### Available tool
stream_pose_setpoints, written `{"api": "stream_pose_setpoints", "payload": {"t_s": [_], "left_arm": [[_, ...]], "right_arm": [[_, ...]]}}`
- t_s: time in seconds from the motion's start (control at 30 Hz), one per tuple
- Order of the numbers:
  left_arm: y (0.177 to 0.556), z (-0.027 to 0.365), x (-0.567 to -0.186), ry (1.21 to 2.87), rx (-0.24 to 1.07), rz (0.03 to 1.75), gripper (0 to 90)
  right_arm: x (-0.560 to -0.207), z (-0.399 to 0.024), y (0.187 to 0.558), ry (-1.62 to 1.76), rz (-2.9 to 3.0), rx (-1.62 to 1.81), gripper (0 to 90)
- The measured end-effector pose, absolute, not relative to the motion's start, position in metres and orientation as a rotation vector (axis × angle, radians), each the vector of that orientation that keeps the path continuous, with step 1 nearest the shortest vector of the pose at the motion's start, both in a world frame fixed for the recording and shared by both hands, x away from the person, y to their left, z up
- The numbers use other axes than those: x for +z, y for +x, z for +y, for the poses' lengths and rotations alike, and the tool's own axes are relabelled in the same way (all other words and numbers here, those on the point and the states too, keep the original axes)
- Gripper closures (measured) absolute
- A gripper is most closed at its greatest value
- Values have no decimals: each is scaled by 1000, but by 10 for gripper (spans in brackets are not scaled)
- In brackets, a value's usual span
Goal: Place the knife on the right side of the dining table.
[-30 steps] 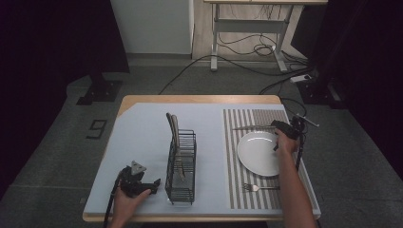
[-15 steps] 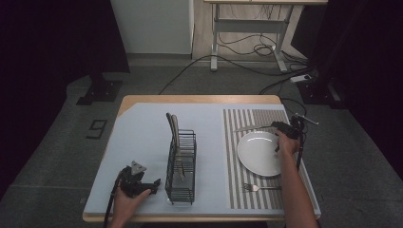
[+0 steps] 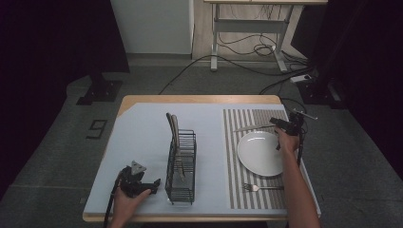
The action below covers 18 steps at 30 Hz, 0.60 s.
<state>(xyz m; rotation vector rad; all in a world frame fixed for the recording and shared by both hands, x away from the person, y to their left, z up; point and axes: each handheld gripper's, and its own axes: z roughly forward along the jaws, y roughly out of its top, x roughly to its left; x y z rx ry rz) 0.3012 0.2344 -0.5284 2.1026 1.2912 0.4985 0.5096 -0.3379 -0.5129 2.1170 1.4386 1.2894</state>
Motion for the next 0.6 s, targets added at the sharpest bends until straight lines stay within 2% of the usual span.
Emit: {"api": "stream_pose_setpoints", "payload": {"t_s": [0.6], "left_arm": [[301, 235, -528, 2103, 499, 1291, 36]], "right_arm": [[-491, -326, 531, 1924, 1598, 1217, 473]]}}
